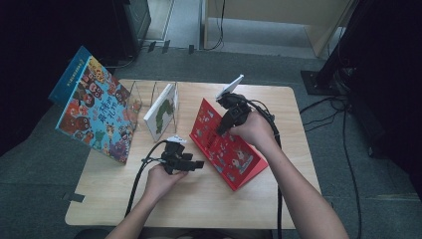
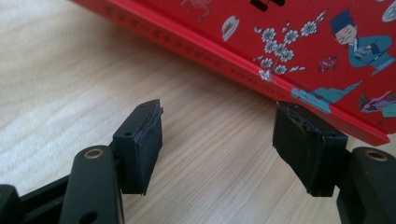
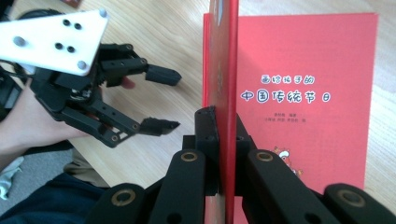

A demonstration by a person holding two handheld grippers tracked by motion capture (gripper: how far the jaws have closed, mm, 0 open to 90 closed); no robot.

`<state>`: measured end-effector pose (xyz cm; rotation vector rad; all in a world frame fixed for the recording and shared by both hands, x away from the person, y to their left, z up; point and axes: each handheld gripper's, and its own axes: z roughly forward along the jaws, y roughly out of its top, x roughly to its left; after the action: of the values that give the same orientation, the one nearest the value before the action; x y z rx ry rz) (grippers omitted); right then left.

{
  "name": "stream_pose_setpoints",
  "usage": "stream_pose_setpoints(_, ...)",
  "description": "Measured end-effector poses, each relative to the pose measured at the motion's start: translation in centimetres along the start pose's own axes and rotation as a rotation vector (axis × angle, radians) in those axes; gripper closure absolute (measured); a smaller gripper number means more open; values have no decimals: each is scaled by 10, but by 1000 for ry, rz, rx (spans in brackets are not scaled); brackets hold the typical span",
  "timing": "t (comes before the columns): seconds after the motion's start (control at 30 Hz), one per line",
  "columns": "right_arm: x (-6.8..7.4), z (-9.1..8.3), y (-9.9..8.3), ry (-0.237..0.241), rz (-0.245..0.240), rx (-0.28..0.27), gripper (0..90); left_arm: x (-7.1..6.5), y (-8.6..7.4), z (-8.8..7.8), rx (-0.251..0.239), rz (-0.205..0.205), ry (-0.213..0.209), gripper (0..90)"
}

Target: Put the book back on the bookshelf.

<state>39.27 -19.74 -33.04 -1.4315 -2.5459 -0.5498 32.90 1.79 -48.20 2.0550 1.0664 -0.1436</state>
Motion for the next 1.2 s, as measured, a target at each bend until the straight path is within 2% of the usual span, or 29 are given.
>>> stream_pose_setpoints(0.27,2,-9,0,16,-22,-21,885,-5,8,-4,-13,7,-27,316)
stream_pose_setpoints(0.3,2,-12,0,19,-26,-30,885,-7,11,-5,-10,23,-26,312)
stream_pose_setpoints(0.37,3,-16,1,21,-23,-34,885,-9,13,-7,-12,28,-30,309)
stream_pose_setpoints(0.47,3,-20,1,30,-28,-40,885,-9,16,-9,-24,22,-34,309)
stream_pose_setpoints(0.63,4,-26,1,56,-43,-49,885,-13,23,-11,-33,60,-8,298)
stream_pose_setpoints(0.97,9,-28,0,81,-61,-67,885,-7,30,-10,-25,8,-71,280)
stream_pose_setpoints(1.2,9,-27,-4,101,-75,-67,878,-3,34,-10,-2,17,-70,230)
